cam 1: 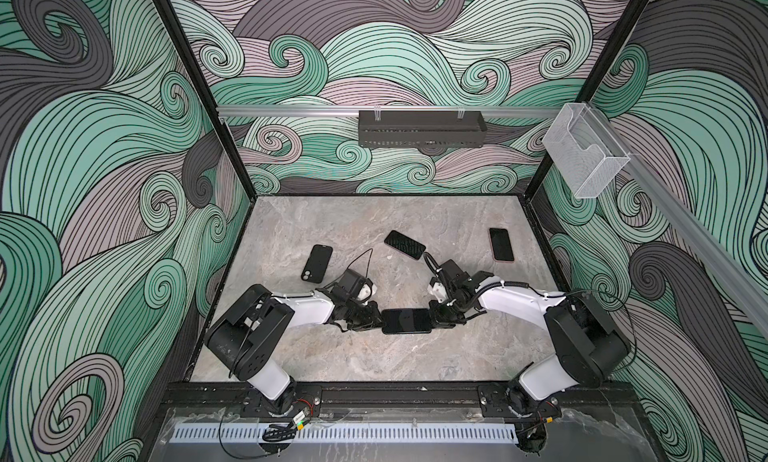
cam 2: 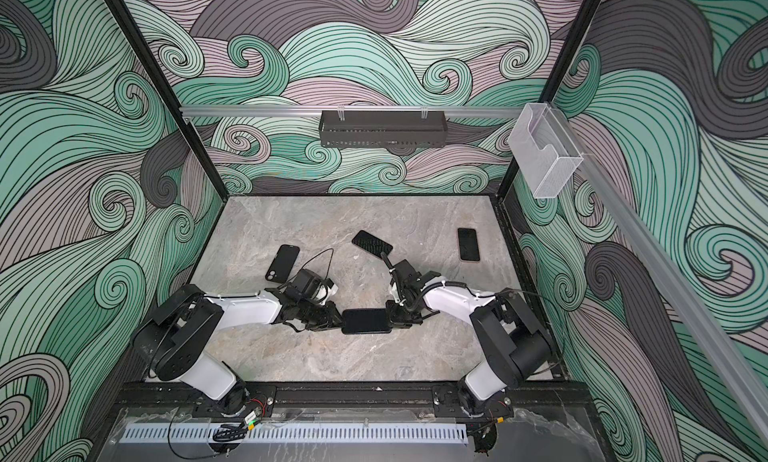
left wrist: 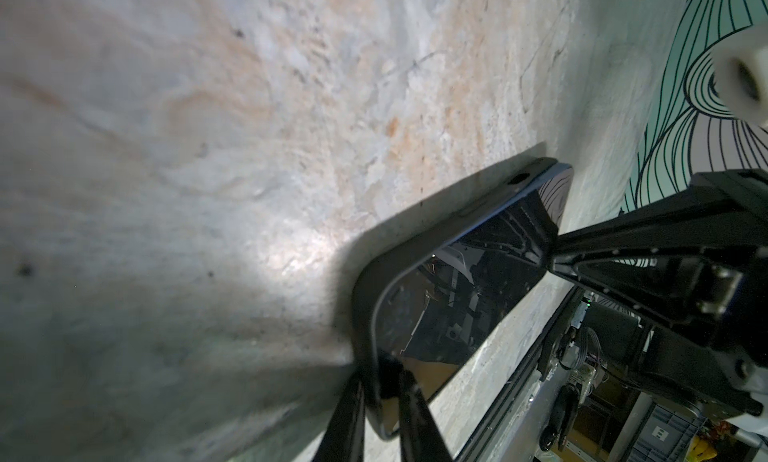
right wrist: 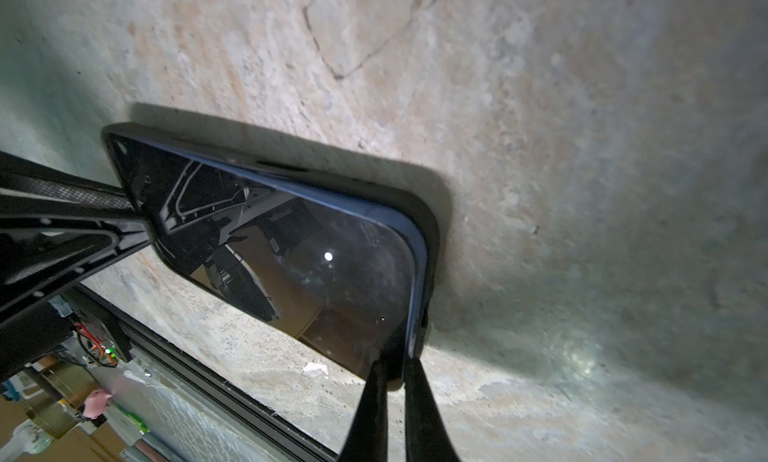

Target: Put the phone into the phone case

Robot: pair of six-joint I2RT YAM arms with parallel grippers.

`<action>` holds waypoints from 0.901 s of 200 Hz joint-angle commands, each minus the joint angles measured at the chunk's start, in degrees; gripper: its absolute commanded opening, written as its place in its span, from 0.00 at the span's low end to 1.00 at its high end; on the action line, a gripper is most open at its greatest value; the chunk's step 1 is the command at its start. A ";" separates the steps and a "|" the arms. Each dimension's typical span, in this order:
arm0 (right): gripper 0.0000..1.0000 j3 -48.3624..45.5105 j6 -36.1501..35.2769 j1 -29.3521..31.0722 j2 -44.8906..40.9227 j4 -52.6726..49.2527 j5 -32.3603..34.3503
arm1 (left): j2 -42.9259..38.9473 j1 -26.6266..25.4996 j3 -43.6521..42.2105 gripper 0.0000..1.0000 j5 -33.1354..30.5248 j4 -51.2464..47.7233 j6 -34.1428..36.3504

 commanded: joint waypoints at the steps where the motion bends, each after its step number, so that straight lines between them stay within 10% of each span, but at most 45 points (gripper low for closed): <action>1: 0.09 -5.55 1.15 2.63 9.80 9.72 -0.12 | 3.88 -0.53 -0.99 0.19 -2.86 -3.17 1.39; 180: 0.08 -2.97 2.02 6.94 19.04 10.97 10.61 | 3.77 -0.62 -0.52 0.20 -4.12 -4.01 0.96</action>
